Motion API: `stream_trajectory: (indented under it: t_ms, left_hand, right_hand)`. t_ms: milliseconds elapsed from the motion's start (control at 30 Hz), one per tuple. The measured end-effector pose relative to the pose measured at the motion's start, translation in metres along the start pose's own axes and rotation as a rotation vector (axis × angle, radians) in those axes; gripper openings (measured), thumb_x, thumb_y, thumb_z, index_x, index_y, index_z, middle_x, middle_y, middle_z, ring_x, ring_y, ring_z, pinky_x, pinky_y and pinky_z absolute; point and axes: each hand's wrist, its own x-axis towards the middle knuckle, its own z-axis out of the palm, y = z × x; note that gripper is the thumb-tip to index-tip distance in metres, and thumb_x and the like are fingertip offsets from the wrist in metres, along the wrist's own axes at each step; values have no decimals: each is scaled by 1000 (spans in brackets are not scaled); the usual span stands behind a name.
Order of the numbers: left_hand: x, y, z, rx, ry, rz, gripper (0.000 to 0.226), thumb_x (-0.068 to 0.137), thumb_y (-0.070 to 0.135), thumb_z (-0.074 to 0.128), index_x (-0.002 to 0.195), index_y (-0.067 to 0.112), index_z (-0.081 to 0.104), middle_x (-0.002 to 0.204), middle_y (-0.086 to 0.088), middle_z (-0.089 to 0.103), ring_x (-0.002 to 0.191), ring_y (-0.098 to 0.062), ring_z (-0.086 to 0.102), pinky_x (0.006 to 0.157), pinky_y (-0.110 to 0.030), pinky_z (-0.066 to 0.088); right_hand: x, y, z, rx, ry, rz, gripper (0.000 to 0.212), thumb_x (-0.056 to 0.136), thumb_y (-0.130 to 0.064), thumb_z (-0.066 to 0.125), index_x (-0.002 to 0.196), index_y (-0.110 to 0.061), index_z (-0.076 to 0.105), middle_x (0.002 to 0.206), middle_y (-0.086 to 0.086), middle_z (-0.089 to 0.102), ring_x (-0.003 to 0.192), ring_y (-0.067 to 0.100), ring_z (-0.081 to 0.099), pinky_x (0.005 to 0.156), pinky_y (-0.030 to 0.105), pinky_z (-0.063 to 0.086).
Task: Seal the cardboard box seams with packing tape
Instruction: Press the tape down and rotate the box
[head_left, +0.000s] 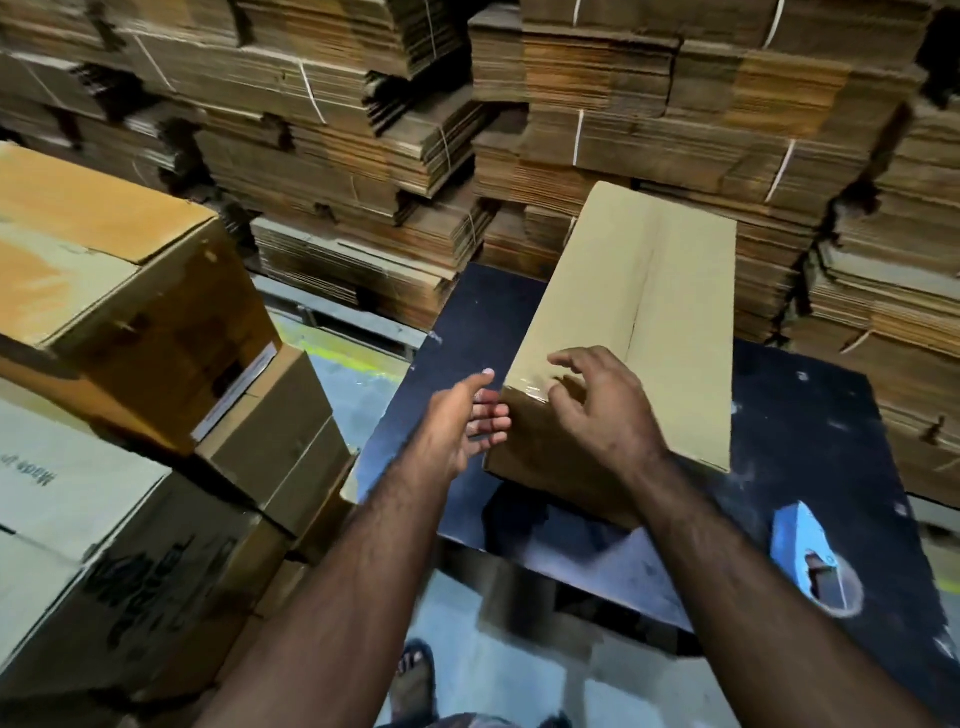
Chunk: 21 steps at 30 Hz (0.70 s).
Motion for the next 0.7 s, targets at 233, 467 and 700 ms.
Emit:
stream_trajectory:
  t_ms: [233, 467, 700]
  left_hand:
    - [15, 8, -17, -104, -170, -74, 11, 91, 17, 71, 92, 7, 68, 72, -7, 71, 62, -16, 69, 64, -31, 60]
    - [23, 6, -25, -163, -232, -25, 6, 89, 1, 69, 93, 5, 69, 74, -9, 70, 64, -15, 68, 62, -27, 60]
    - [33, 1, -26, -28, -101, 382, 14, 90, -5, 66, 93, 8, 67, 75, -10, 70, 67, -18, 65, 67, -29, 57]
  right_hand:
    - [15, -10, 21, -34, 30, 64, 36, 91, -36, 52, 115, -13, 67, 111, 4, 66, 103, 19, 61, 90, 33, 49]
    - [20, -10, 36, -78, 53, 81, 38, 92, -40, 51, 117, -15, 65, 115, 2, 64, 107, 20, 58, 91, 41, 48]
    - [13, -7, 54, -249, -10, 67, 54, 99, -52, 37, 142, -23, 51, 147, 3, 50, 136, 20, 43, 107, 39, 36]
